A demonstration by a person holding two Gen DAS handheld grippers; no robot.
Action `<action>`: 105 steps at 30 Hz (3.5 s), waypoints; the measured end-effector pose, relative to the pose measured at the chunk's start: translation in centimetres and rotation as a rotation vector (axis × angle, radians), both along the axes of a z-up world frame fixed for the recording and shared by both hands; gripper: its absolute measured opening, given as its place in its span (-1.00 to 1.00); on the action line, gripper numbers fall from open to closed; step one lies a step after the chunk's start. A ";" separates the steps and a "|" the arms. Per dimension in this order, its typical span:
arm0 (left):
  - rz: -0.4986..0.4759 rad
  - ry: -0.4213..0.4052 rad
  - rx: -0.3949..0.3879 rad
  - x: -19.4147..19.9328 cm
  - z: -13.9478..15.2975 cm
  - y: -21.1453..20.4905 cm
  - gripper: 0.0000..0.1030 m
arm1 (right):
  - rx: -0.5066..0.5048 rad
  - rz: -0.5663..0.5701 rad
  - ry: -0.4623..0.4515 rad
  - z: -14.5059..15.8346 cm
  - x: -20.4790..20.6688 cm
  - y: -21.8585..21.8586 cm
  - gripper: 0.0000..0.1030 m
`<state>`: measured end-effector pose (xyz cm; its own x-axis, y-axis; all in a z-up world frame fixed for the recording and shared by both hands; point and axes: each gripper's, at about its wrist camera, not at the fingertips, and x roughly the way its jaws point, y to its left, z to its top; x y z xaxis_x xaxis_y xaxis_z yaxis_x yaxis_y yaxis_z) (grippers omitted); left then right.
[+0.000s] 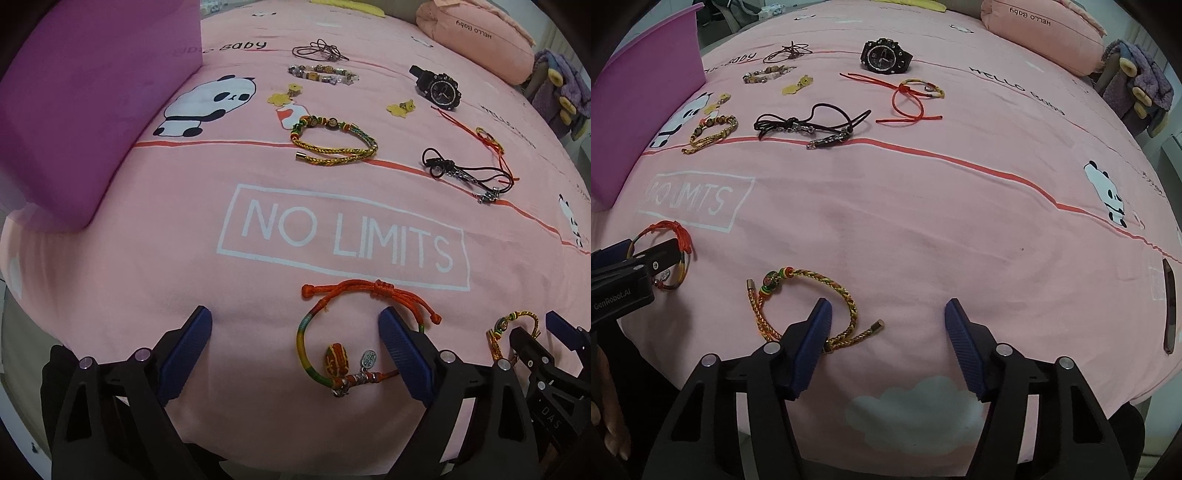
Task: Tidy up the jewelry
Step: 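Grasp the red-cord charm bracelet with the left tool while the right tool grasps the braided gold bracelet, then lift both held bracelets and carry them over the purple basin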
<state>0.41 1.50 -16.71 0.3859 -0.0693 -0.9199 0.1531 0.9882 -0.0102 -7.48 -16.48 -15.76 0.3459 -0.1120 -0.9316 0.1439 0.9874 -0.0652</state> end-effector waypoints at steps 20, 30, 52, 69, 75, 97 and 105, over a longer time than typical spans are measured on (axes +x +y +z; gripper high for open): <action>-0.169 -0.021 0.019 -1.9 0.8 -3.5 -0.89 | 0.008 0.009 -0.021 1.8 -0.1 0.0 -0.88; -0.170 -0.070 -0.005 -2.2 3.7 -2.9 -0.90 | 0.043 -0.013 -0.066 4.5 -0.4 -0.7 -0.88; -0.131 -0.255 -0.113 1.0 15.2 0.8 -0.90 | 0.103 0.040 -0.239 14.0 2.8 1.0 -0.88; 0.002 -0.366 -0.141 6.1 22.4 9.9 -0.90 | 0.169 0.199 -0.362 20.7 9.6 8.2 -0.88; 0.100 -0.378 -0.117 7.6 23.0 14.7 -0.90 | 0.210 0.323 -0.397 23.0 13.2 14.4 -0.88; 0.342 -0.277 -0.042 11.9 19.1 25.5 -0.90 | 0.249 0.530 -0.274 21.3 22.7 30.0 -0.88; 0.357 -0.230 -0.032 12.7 17.6 26.6 -0.89 | 0.221 0.524 -0.227 19.7 23.7 31.0 -0.87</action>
